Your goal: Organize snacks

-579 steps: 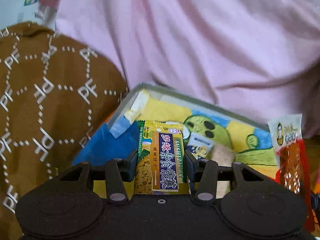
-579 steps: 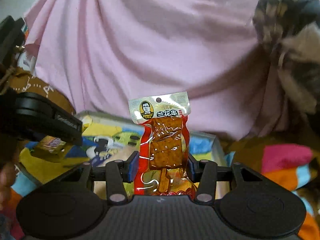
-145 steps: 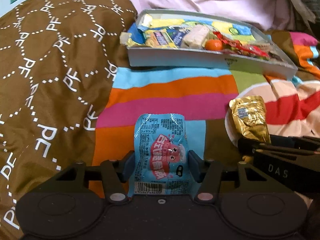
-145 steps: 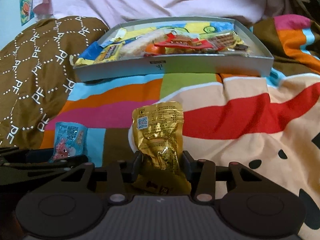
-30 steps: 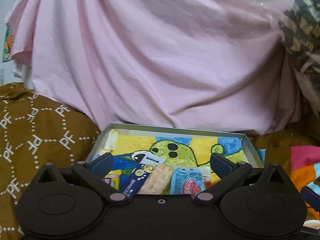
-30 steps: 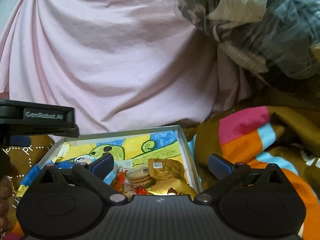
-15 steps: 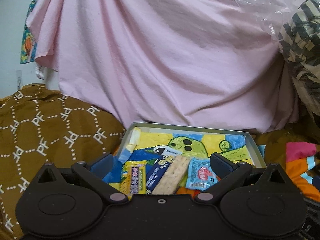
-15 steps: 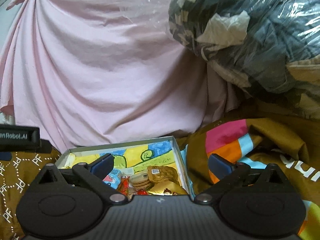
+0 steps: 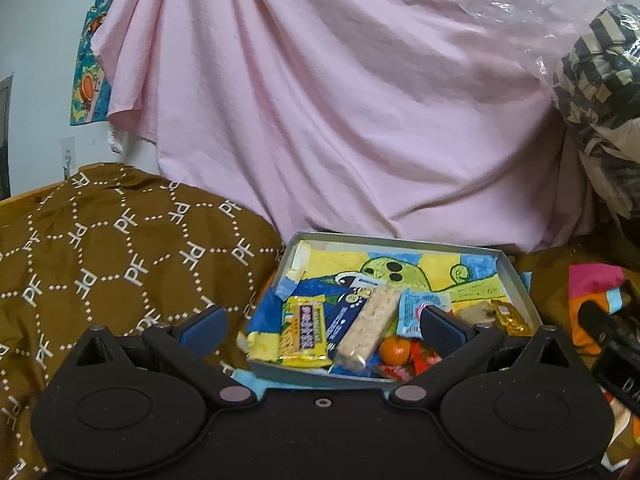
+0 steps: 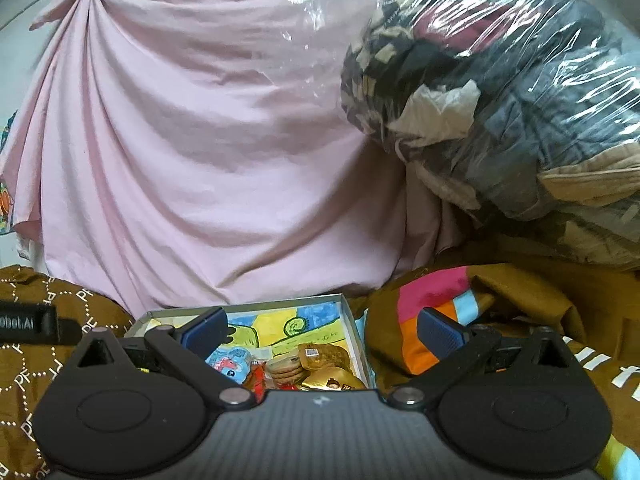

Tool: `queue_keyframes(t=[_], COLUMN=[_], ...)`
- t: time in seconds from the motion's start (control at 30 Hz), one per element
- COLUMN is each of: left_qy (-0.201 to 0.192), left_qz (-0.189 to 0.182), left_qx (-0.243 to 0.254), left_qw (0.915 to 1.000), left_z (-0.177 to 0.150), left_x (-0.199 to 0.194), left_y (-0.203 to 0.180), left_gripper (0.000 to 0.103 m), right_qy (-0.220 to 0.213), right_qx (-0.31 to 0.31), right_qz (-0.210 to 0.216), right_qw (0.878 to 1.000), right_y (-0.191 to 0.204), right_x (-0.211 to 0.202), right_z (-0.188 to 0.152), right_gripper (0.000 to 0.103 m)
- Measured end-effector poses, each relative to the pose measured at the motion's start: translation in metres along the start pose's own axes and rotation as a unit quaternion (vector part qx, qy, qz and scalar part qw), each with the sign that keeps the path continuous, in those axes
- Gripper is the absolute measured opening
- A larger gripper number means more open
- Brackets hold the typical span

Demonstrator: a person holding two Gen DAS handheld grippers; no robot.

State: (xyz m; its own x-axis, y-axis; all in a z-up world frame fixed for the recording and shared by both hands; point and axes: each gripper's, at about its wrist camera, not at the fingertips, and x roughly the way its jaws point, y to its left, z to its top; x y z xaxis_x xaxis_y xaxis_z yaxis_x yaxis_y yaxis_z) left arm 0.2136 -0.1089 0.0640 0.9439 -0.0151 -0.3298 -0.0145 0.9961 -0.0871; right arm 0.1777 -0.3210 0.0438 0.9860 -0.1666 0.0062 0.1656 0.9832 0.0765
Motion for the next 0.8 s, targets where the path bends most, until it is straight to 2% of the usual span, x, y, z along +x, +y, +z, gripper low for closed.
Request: queue_keyframes(t=[0.3, 0.63, 0.8], left_qy=[-0.013, -0.026, -0.028], left_qz=[0.012, 0.03, 0.022], left_qx=[0.0, -0.003, -0.033], left_qw=[0.9998, 0.9992, 0.9988], left_z=[-0.009, -0.033, -0.047], left_x=[-0.022, -0.047, -0.056], left_y=[0.012, 0.026, 0.04], left_gripper=[0.102, 0.102, 0.102], right_qy=[-0.009, 0.021, 0.026], right_qx=[0.0, -0.019, -0.032], right_qz=[-0.001, 0.025, 0.017], right_qw=[1.0, 0.999, 0.999], right_y=[0.005, 0.023, 0.032], right_x=[-0.022, -0.052, -0.063], right_z=[0.0, -0.018, -0.025], right_gripper=[0.103, 0.103, 0.103])
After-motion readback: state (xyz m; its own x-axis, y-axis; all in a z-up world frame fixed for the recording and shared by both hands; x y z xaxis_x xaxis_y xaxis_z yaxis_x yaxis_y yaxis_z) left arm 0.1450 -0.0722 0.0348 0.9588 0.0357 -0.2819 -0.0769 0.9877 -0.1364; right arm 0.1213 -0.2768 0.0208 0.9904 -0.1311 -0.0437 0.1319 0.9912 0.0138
